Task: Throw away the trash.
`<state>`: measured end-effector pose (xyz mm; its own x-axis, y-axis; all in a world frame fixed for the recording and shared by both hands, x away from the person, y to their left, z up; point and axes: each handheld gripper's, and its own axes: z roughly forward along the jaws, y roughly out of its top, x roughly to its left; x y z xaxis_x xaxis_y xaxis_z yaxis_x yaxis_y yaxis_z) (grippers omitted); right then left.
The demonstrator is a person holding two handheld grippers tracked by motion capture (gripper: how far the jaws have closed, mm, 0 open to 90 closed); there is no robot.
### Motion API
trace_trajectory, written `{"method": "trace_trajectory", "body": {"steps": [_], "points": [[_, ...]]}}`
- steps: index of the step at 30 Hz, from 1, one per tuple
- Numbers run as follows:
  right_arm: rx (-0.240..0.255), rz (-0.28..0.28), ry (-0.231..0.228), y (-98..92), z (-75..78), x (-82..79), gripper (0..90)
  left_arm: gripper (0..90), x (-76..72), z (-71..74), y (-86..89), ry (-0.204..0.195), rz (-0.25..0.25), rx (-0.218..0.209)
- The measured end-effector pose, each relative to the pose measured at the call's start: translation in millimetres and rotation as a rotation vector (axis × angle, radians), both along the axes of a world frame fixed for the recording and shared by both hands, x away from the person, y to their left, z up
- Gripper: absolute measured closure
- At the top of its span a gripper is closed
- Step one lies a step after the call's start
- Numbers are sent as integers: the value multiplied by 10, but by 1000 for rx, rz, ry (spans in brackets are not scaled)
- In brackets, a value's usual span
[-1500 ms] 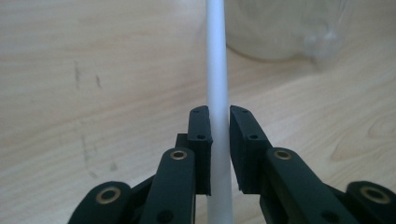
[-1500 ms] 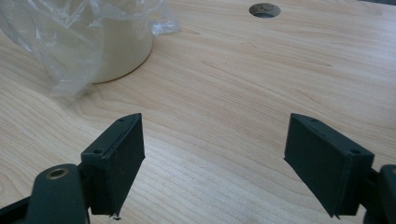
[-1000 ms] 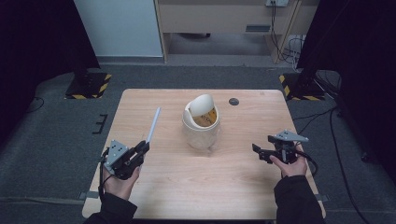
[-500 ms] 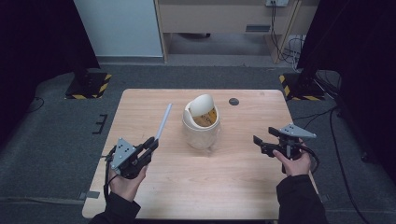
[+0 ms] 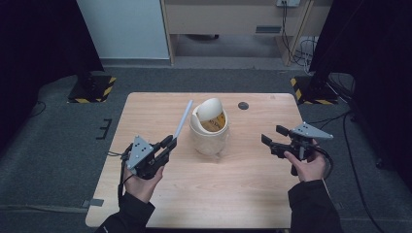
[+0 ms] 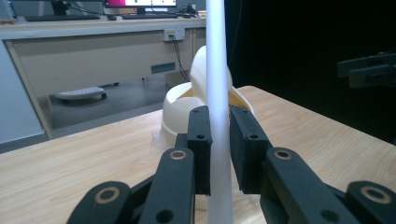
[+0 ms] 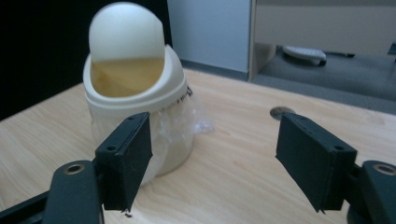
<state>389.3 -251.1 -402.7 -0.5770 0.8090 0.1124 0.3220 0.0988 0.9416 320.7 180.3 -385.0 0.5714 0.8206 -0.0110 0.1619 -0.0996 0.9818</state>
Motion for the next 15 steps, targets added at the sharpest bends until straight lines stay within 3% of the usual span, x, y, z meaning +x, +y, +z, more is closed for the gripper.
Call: {"method": "trace_trajectory", "body": {"steps": [15], "points": [[88, 68, -48, 205, 277, -27, 299, 786, 62, 21, -356, -20, -69, 18]]}}
